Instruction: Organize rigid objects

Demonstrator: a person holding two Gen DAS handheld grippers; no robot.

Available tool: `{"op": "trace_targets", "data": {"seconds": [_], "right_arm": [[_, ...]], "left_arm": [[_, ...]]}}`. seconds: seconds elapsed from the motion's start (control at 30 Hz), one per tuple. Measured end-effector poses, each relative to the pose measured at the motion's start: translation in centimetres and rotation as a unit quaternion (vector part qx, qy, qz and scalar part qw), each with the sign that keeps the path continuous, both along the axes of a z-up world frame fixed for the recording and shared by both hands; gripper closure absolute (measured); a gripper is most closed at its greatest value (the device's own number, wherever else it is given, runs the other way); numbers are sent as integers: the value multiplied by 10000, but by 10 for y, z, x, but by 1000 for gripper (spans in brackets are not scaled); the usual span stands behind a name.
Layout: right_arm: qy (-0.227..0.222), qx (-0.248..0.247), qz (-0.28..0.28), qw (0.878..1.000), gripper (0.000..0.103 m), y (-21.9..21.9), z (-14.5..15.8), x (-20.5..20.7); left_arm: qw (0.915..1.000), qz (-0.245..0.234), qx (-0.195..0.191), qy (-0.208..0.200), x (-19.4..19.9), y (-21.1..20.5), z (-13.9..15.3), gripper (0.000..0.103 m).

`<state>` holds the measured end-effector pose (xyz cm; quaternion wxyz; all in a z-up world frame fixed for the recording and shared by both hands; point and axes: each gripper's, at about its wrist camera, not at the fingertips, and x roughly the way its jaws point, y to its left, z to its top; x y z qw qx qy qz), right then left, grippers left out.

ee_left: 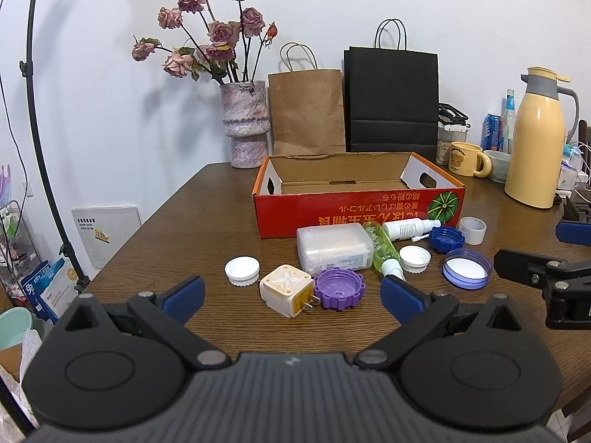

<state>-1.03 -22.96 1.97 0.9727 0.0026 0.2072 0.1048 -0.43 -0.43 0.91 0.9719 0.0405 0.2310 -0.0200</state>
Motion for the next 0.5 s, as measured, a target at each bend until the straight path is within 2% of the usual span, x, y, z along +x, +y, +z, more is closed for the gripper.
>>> {"op": "trace_targets", "data": {"seconds": [0.5], "right_arm": [[-49,-7,13,10000,0,2,2,-1]], "left_arm": [[10000,4,-6,-6,0,0,0,0]]}}
